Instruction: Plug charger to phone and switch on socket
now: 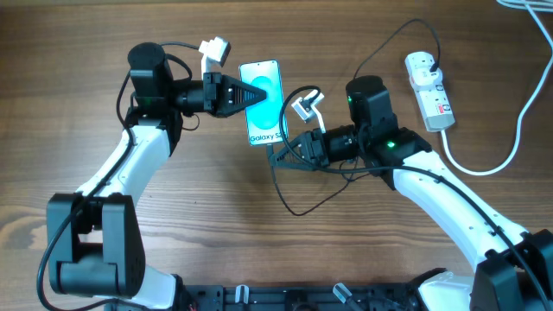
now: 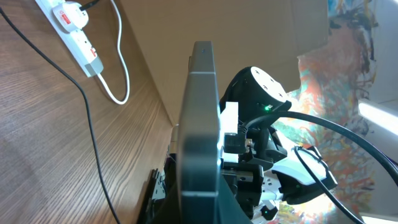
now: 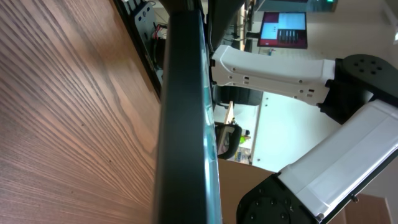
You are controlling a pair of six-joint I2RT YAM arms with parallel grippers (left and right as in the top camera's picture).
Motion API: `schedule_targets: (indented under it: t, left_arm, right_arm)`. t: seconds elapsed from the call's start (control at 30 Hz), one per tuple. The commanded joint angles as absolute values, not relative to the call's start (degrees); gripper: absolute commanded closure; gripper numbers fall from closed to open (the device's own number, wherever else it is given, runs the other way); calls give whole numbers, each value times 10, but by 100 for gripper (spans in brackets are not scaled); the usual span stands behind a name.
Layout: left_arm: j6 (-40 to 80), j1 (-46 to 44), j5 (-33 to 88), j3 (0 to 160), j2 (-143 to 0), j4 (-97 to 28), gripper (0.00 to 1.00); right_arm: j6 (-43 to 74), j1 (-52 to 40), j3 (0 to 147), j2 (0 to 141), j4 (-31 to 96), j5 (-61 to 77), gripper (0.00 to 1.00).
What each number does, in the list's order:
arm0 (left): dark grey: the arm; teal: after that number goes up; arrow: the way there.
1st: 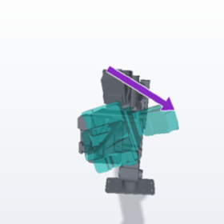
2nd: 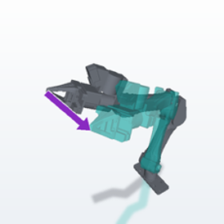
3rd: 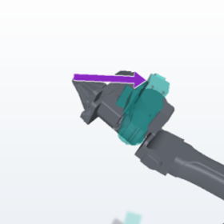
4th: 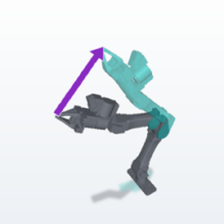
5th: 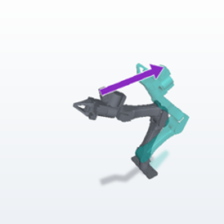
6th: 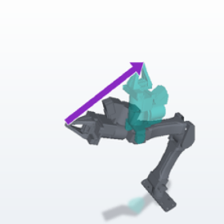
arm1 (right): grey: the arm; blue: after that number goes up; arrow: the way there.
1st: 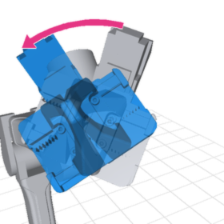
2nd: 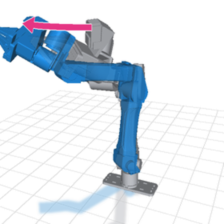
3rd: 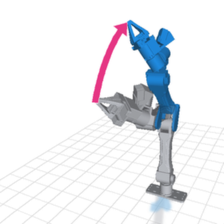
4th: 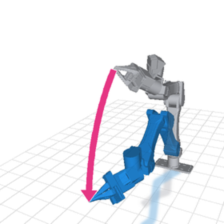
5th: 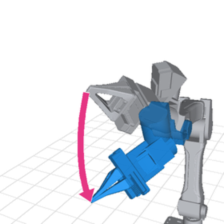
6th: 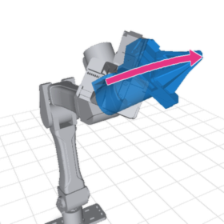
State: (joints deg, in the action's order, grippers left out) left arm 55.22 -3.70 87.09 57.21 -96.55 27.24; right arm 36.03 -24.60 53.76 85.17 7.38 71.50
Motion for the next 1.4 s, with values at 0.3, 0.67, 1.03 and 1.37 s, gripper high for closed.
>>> schedule_targets:
  t: [0.3, 0.67, 1.03, 1.37]
  left_arm:
    - [540, -50, 876, 580, -964, 276, 96]
    - [540, -50, 817, 580, -964, 270, 96]
    - [527, -53, 904, 578, -964, 259, 96]
    - [514, -77, 904, 531, -963, 258, 96]
  right_arm:
    - [345, -246, 540, 842, 106, 696, 77]
    - [334, -246, 540, 842, 127, 701, 95]
    - [351, -246, 540, 842, 64, 672, 96]
    - [362, -246, 540, 842, 36, 664, 95]
